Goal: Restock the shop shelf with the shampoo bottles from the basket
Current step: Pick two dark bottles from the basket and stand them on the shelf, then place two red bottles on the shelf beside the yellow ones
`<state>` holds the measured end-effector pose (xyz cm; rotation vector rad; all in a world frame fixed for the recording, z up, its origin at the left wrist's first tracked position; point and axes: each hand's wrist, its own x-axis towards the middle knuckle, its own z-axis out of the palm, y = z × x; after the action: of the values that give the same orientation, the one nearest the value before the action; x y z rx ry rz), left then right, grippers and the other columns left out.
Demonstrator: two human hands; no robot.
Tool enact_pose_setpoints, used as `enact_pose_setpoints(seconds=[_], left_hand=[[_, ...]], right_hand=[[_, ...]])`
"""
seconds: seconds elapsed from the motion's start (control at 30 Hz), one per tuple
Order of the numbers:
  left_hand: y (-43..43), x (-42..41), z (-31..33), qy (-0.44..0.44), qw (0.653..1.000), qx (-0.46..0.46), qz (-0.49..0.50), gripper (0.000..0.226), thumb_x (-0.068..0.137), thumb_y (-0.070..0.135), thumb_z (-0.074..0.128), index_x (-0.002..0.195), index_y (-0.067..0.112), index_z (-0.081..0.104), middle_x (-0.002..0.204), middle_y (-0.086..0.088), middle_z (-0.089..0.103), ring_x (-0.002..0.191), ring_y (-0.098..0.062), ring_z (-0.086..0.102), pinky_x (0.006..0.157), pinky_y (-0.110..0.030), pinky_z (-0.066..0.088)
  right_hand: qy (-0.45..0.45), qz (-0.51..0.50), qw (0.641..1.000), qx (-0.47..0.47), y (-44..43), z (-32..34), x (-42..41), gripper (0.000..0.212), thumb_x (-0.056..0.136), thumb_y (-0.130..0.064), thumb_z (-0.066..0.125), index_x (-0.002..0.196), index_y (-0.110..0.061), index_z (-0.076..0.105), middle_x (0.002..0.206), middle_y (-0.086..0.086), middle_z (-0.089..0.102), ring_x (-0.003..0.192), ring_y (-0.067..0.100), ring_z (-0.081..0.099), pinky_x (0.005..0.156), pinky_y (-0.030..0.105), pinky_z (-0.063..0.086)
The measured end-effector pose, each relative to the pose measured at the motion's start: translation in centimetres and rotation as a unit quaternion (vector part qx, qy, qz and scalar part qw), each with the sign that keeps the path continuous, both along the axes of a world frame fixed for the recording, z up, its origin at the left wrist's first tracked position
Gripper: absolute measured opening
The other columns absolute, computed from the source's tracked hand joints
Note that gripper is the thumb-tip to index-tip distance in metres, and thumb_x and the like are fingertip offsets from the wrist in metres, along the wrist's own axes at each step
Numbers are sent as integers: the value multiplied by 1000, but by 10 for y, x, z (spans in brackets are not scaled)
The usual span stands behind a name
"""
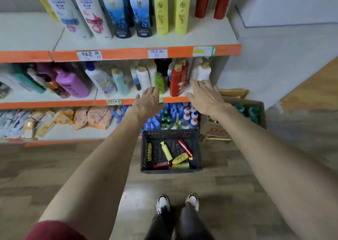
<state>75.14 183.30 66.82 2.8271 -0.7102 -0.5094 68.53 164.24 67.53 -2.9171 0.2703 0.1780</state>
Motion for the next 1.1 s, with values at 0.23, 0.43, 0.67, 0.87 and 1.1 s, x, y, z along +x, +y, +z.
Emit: enact_pose_setpoints(seconds=[0.23,0.43,0.67,0.87,1.1], left_hand=[[-14,-12,-238,97,995,-25,5,48,94,25,47,138,8,38,138,-14,42,128,-35,41,102,-47,38],[-8,-25,-488,167,986,16,12,56,94,28,49,144,11,32,147,-11,36,136,-31,35,110,-46,32],[0,-23,-707,198,979,51,22,52,96,26,46,145,15,30,143,-9,37,133,-29,38,106,-42,35],[-1,4,-816,214,974,76,2,58,96,26,48,148,12,27,150,-14,31,138,-29,33,109,-37,29],[5,19,-887,233,953,190,-30,61,92,28,60,142,6,34,146,-13,41,129,-27,47,102,-33,41]], right_hand=[[114,-12,992,45,-5,-239,-3,45,103,-40,38,139,-13,38,142,14,48,138,32,32,105,48,35],[197,-39,979,41,-13,-490,-10,49,102,-40,40,142,-13,37,144,16,48,136,35,35,105,47,35],[249,-17,966,65,-13,-715,-18,46,102,-31,46,146,-22,36,141,11,51,130,34,39,101,44,37],[250,-12,967,50,-25,-836,-2,41,97,-23,51,138,-23,46,138,11,52,127,35,42,102,44,41],[214,-35,976,23,-45,-898,20,44,96,-17,51,139,-18,46,140,13,47,127,36,42,105,45,39]])
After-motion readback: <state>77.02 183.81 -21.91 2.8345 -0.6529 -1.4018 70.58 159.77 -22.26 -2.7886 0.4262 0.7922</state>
